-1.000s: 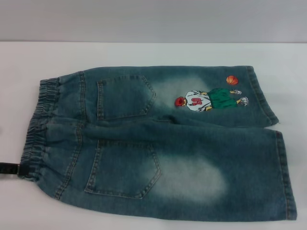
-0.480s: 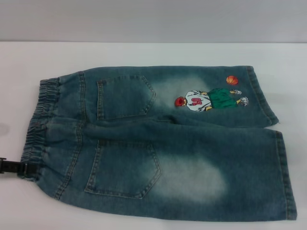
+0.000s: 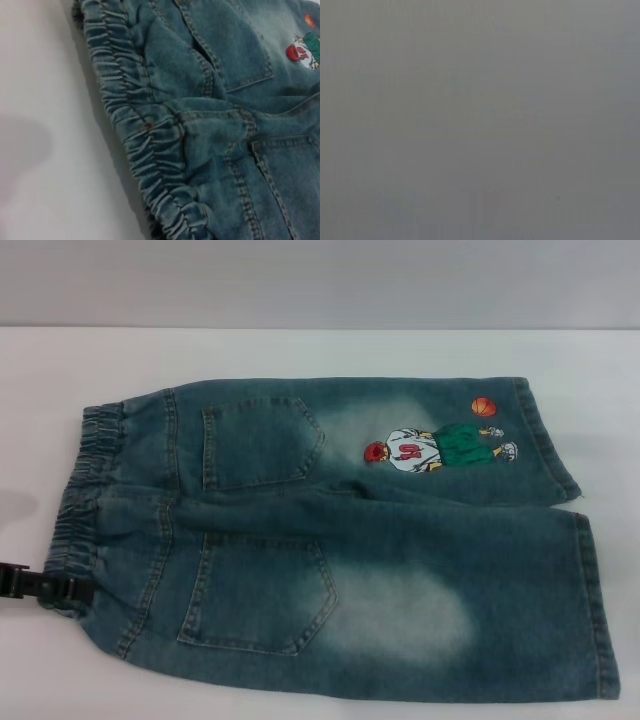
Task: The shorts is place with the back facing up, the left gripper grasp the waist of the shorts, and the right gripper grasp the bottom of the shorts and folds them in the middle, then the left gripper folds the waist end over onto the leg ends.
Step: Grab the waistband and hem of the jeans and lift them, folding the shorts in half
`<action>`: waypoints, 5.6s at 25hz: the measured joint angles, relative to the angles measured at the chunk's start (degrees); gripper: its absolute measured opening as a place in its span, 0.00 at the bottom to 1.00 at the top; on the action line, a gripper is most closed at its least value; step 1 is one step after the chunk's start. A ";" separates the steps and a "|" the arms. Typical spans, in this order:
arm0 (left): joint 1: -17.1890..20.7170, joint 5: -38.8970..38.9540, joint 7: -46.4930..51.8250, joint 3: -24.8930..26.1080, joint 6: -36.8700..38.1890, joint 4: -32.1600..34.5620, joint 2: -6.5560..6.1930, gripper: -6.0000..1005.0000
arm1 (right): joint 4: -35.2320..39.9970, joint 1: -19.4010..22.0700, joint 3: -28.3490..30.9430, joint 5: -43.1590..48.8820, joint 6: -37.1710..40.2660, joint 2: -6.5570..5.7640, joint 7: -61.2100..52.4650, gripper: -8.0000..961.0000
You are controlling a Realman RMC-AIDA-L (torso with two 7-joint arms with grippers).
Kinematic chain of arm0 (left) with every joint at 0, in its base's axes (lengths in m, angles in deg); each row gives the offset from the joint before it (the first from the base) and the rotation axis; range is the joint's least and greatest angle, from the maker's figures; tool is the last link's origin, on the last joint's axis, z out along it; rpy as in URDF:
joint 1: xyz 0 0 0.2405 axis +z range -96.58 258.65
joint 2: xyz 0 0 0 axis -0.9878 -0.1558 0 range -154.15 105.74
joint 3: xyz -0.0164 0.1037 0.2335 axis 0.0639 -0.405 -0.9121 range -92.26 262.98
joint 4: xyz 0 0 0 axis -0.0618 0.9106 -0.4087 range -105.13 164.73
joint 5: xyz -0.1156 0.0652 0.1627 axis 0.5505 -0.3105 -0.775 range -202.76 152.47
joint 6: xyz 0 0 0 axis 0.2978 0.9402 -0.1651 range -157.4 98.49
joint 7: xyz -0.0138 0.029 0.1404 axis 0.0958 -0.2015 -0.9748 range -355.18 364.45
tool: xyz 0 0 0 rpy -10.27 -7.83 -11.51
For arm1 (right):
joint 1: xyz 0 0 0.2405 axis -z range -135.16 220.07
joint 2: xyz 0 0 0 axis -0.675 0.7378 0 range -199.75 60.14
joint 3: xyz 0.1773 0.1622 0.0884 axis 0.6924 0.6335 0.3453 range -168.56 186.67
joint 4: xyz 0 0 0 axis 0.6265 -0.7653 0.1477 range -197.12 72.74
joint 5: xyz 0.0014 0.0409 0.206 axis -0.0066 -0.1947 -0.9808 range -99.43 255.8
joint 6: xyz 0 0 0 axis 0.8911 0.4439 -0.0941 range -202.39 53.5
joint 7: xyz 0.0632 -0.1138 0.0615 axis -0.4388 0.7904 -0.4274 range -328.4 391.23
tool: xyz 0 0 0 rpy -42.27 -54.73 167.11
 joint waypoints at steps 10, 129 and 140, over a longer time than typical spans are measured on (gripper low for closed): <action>-0.42 0.22 -0.10 0.09 0.19 0.00 0.01 0.86 | -0.04 0.07 0.00 0.07 0.01 0.00 0.00 0.73; -7.67 1.05 4.87 4.13 -9.06 1.68 4.49 0.05 | 49.55 -10.59 28.13 176.36 42.30 -6.53 -91.04 0.73; -7.28 1.04 4.43 4.13 -9.17 1.62 4.49 0.05 | 50.10 -11.09 27.52 180.69 37.14 -3.32 -91.85 0.73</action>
